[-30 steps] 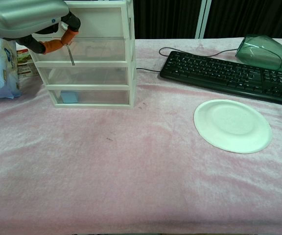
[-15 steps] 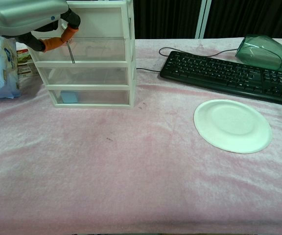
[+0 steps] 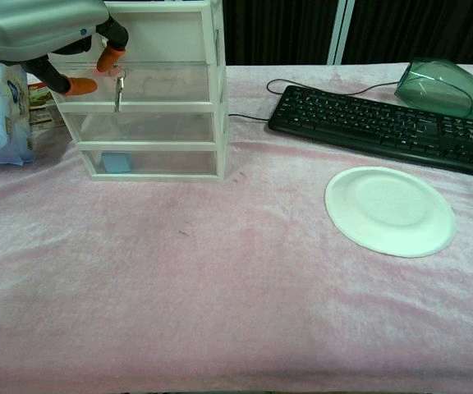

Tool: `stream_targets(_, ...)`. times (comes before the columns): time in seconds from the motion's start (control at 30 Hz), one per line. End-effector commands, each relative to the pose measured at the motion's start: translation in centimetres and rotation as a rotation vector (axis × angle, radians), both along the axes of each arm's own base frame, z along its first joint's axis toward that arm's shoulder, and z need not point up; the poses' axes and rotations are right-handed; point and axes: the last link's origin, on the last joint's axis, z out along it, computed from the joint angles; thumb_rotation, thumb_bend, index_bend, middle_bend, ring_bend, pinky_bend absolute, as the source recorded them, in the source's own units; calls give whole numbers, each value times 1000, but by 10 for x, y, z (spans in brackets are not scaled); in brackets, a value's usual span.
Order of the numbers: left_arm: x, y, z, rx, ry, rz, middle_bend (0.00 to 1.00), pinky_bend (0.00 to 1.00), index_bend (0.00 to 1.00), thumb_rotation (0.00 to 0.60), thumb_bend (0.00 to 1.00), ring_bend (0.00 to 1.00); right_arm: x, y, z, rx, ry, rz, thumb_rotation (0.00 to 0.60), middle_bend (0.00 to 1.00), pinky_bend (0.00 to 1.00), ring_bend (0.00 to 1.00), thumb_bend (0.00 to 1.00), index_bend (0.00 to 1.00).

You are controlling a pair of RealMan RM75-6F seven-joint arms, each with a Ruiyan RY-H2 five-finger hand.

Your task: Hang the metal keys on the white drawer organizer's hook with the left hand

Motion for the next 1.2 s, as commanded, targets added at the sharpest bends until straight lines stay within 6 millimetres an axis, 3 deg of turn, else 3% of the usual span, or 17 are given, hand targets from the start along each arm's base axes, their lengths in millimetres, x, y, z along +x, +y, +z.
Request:
stream_targets(0.03, 1, 0, 1, 5, -4, -1, 1000, 1000, 493, 600, 165, 1000, 0, 0, 0, -1, 0, -1, 600, 0, 175, 0, 242, 37)
stream_targets(0.43, 9, -6, 7, 10, -66, -28, 1000, 1000, 482, 600, 162, 1000, -1, -1, 1, -1, -2, -5, 600, 0, 175, 0, 242, 37)
stream_targets(0.67, 6, -22, 17, -14, -142, -48, 1000, 1000, 484, 600, 162, 1000, -1, 0, 1, -1, -2, -5, 600, 0, 175, 0, 242, 37)
stream_targets(0.8, -7, -38, 30, -18, -232, -19, 978, 989, 435, 600, 159, 970, -1, 0, 1, -1, 3, -5, 600, 0, 175, 0, 242, 37)
stream_targets(0.9, -26, -55, 41, -13, -279, 34, 812, 883, 335, 600, 154, 820, -2, -1, 1, 0, 5, -8, 600, 0, 175, 0, 242, 37)
stream_targets(1.07, -77, -91, 61, 23, -352, 227, 402, 503, 176, 600, 124, 415, -2, 0, 1, 8, 22, -5, 600, 0, 175, 0, 242, 37)
stream_targets(1.2, -113, -121, 72, 25, -423, 426, 149, 256, 70, 600, 60, 165, -3, 0, 1, 12, 47, -8, 600, 0, 175, 0, 242, 37)
